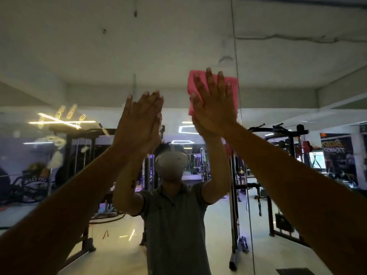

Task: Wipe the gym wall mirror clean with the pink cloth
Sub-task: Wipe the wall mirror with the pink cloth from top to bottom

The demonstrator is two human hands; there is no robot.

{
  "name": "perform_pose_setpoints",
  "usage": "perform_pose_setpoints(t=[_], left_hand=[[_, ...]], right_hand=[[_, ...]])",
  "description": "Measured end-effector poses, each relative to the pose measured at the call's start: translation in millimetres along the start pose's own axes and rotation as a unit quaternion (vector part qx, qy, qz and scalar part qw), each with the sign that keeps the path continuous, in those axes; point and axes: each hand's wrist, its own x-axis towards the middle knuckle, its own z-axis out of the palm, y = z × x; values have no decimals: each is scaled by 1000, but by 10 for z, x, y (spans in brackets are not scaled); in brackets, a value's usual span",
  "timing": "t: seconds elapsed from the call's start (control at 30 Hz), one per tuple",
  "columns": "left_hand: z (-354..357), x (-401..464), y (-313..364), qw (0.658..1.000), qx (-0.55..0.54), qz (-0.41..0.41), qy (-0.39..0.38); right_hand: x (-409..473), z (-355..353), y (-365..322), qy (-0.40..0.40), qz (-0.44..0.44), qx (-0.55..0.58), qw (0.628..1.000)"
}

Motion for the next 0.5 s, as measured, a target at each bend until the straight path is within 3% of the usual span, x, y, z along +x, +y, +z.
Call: perform_pose_setpoints(t=[0.03,0.17,0.23,0.3,0.4,0.5], left_hand=[[-40,10,6,1000,0,-5,-13],[-132,-49,-61,1000,7,14,-24],[-100,-105,-152,999,23,23,-23],[6,-122,-188,999,18,13,-27],[54,-97,-174,999,-15,-16,-32],[-35,-113,-157,999,-6,4,-42]], right_hand=[[-32,17,-197,0,1,-12,1000],[-825,140,-393,-50,-154,-21,987],[-842,135,-178,-48,-143,-9,989],[-536,81,-119,-20,-74,-9,997],[-370,62,-526,-18,19,22,999],[-935,123,-690,-40,-85,-2,996]])
